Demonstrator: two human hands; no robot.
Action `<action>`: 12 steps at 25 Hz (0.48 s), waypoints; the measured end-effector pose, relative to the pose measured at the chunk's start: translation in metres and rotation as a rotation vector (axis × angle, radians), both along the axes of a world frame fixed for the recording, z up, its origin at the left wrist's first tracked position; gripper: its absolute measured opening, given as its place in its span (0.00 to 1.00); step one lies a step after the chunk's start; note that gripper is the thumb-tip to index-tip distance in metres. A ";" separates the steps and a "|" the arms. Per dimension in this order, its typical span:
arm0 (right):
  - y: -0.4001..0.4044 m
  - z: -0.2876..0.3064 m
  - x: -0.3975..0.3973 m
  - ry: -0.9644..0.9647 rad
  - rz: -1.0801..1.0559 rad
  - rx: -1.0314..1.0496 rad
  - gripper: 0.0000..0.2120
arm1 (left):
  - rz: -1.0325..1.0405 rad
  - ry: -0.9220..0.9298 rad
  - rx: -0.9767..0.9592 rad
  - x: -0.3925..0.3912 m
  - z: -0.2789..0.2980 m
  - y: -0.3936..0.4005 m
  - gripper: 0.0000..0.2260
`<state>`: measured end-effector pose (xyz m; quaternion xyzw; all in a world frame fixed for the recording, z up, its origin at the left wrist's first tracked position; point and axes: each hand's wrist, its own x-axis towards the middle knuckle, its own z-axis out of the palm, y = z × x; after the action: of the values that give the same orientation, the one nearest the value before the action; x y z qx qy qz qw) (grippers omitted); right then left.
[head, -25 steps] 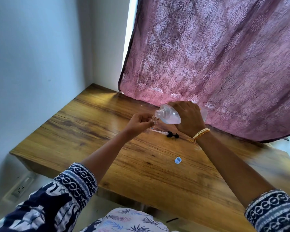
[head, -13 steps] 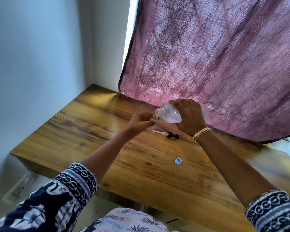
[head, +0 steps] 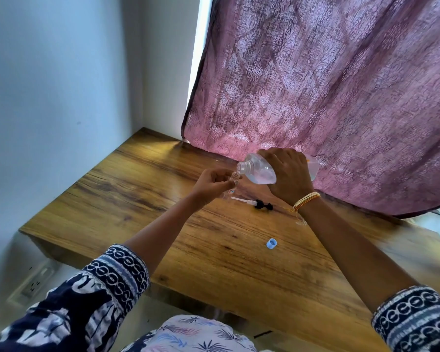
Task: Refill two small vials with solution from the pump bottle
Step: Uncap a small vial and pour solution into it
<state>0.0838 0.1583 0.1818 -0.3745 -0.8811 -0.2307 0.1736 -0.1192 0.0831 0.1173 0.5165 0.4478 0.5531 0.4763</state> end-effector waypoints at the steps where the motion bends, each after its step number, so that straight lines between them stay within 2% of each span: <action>1: 0.000 0.000 0.000 0.001 -0.002 0.001 0.30 | 0.000 -0.006 -0.004 0.000 0.000 0.000 0.13; 12: -0.004 0.002 0.000 0.015 0.022 0.015 0.31 | 0.003 0.009 0.038 -0.004 -0.001 -0.001 0.12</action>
<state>0.0834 0.1543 0.1833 -0.3652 -0.8821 -0.2325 0.1857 -0.1230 0.0821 0.1165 0.5272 0.4401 0.5600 0.4635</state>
